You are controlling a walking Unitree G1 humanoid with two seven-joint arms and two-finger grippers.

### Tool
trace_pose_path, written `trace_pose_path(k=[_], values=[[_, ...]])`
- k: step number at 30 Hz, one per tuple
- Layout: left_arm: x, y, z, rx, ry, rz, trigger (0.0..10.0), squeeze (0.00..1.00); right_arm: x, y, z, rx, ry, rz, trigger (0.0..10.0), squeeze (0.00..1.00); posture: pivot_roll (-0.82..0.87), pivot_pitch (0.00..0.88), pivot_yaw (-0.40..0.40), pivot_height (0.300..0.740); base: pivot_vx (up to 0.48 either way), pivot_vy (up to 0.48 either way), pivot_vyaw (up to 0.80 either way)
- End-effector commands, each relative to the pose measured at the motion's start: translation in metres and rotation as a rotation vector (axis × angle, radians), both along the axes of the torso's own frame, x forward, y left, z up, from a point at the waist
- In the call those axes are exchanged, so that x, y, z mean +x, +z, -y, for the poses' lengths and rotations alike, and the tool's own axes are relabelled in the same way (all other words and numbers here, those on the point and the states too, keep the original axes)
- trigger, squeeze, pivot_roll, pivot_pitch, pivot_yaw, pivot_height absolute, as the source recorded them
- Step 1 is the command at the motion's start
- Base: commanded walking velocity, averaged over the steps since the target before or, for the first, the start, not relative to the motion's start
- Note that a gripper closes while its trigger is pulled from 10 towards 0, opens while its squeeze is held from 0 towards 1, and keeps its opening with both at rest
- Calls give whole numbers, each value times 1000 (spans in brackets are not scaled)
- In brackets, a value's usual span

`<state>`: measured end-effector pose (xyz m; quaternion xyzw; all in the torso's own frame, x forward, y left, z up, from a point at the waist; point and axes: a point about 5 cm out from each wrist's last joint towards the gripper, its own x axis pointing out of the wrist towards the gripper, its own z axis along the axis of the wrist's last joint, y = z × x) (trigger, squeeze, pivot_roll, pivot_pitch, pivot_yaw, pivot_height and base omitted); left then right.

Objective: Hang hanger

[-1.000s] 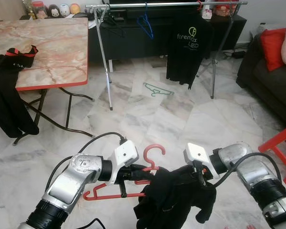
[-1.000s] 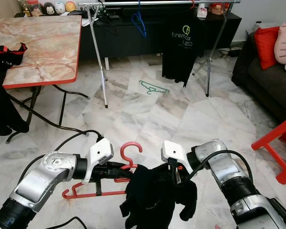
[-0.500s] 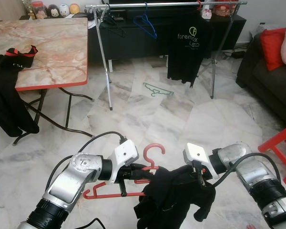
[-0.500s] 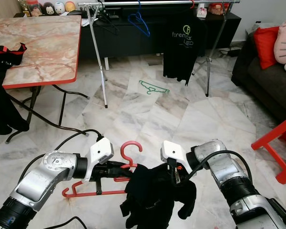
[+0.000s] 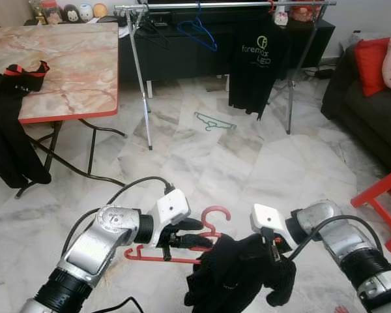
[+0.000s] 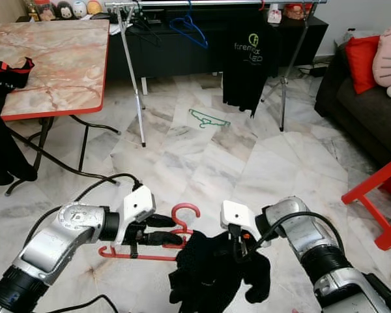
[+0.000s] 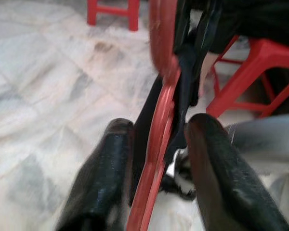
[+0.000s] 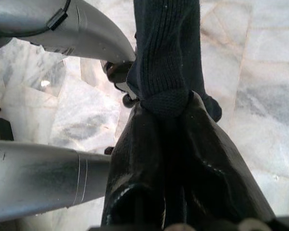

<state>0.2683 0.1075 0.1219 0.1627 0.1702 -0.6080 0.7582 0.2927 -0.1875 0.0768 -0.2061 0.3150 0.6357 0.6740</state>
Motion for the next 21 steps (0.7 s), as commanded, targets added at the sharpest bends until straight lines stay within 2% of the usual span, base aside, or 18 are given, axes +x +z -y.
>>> trace_pose_path(k=[1, 7, 12, 14, 17, 18, 19, 20, 21], values=[[-2, -4, -4, 28, -8, 2, 10000, 1000, 0, 0, 6, -15, -4, 12, 0, 0, -56, 67, -66, 740, 0, 0, 0], [0, -13, -24, 85, 81, 10, 10000, 1000, -5, -9, 19, -64, -48, 4, 0, 0, -55, 62, -68, 740, 0, 0, 0], [13, -15, -41, 53, 304, 78, 10000, 1000, -11, -19, 27, -59, -149, 6, 0, 0, -53, 52, -63, 740, 0, 0, 0], [13, -16, -42, 58, 317, 89, 10000, 1000, -12, -21, 28, -60, -160, 8, 0, 0, -53, 52, -63, 740, 0, 0, 0], [22, -19, -49, 25, 461, 123, 10000, 1000, -11, -24, 30, -48, -227, 38, 0, 0, -56, 45, -60, 740, 0, 0, 0], [28, -22, -55, 21, 569, 156, 10000, 906, -9, -24, 32, -29, -283, 65, 0, 0, -56, 42, -59, 740, 0, 0, 0], [28, -22, -55, 21, 569, 156, 10000, 906, -9, -24, 32, -29, -283, 65, 0, 0, -56, 42, -59, 740, 0, 0, 0], [35, -26, -62, 22, 694, 182, 10000, 0, -5, -23, 33, -15, -337, 104, 0, 0, -57, 39, -57, 740, 0, 0, 0], [38, -28, -67, 21, 776, 198, 10000, 0, -2, -21, 34, -5, -379, 141, 0, 0, -59, 35, -55, 740, 0, 0, 0]])
